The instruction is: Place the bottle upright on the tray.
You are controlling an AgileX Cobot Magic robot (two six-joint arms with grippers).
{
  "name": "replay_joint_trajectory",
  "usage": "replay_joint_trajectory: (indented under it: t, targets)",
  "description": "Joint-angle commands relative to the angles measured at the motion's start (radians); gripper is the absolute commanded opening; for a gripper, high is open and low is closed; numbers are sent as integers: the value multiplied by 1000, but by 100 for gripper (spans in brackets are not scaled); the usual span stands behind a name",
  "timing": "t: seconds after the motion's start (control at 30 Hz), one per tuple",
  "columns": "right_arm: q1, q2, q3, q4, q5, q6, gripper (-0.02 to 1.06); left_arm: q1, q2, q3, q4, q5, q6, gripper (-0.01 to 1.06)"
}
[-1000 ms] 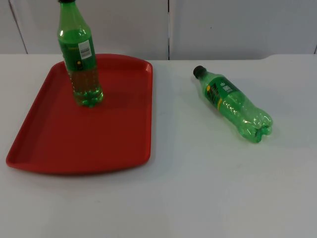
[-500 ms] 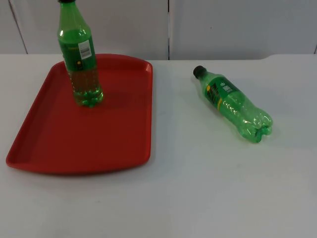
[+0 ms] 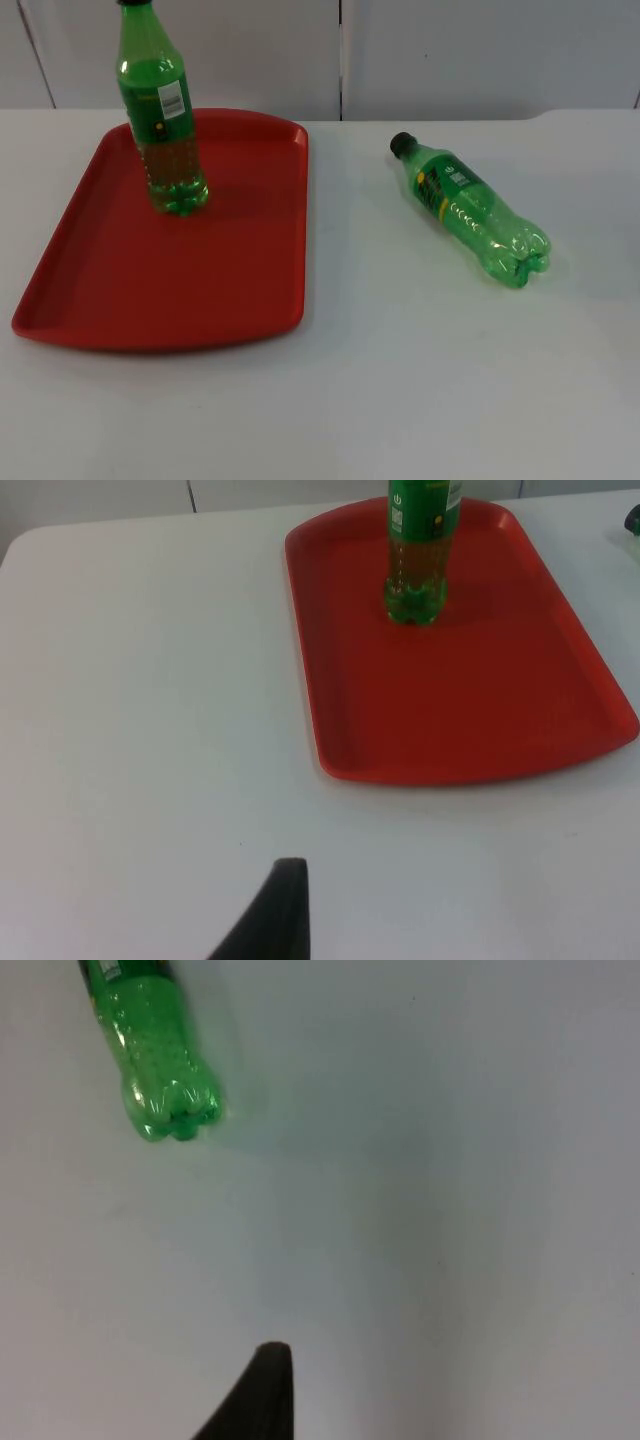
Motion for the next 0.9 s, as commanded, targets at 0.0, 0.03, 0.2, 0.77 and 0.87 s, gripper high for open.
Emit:
replay_joint_trajectory:
  t: [0.0,0.03,0.2,0.77,0.87]
  targets:
    - [-6,144,-85,3,-16,-18,105,0,-5,3,-5,-1,-6,105]
    - [-6,144,-85,3,-16,-18,105,0,-5,3,-5,-1,-6,105]
    - [-4,382,-258,77,-16,-92,105,0,-5,3,-5,-1,-6,105]
    - [167,1045,-987,112,181,-151,105,0,-5,3,-5,-1,-6,105]
    - [198,1141,-1112,108,191,-151,105,0,-5,3,-5,-1,-6,105]
